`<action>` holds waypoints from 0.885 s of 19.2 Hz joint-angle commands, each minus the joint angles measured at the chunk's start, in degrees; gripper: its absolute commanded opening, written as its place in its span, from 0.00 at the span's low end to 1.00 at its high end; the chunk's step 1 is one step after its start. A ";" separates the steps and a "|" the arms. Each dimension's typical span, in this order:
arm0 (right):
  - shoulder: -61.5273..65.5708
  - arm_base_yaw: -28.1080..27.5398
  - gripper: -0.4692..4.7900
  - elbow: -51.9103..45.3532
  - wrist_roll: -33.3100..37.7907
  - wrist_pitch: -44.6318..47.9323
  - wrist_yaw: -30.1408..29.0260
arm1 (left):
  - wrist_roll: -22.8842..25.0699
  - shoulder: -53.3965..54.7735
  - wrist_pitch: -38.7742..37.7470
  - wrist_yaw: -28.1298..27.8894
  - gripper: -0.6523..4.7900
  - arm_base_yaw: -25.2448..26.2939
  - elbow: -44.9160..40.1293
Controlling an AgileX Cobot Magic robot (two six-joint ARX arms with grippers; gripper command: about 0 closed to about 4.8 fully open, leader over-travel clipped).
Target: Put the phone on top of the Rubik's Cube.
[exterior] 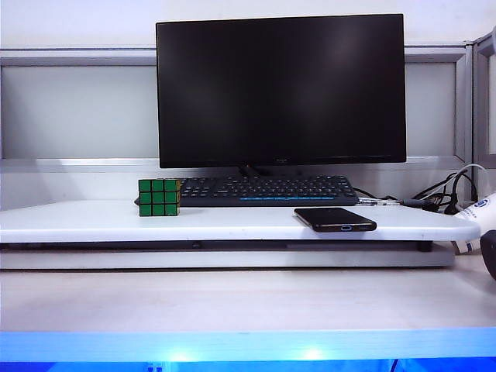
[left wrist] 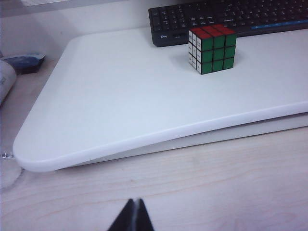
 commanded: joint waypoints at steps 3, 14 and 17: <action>-0.22 -0.04 0.07 0.07 -0.74 0.22 -0.11 | 0.98 0.02 -1.03 -0.13 0.11 0.07 -0.11; -0.22 -0.02 0.07 0.07 6.19 2.38 -0.44 | 0.42 0.02 -1.07 0.15 0.11 0.04 -0.11; -0.22 0.00 0.11 0.24 11.80 6.36 -2.84 | 0.35 0.02 -1.05 0.15 0.11 0.04 -0.11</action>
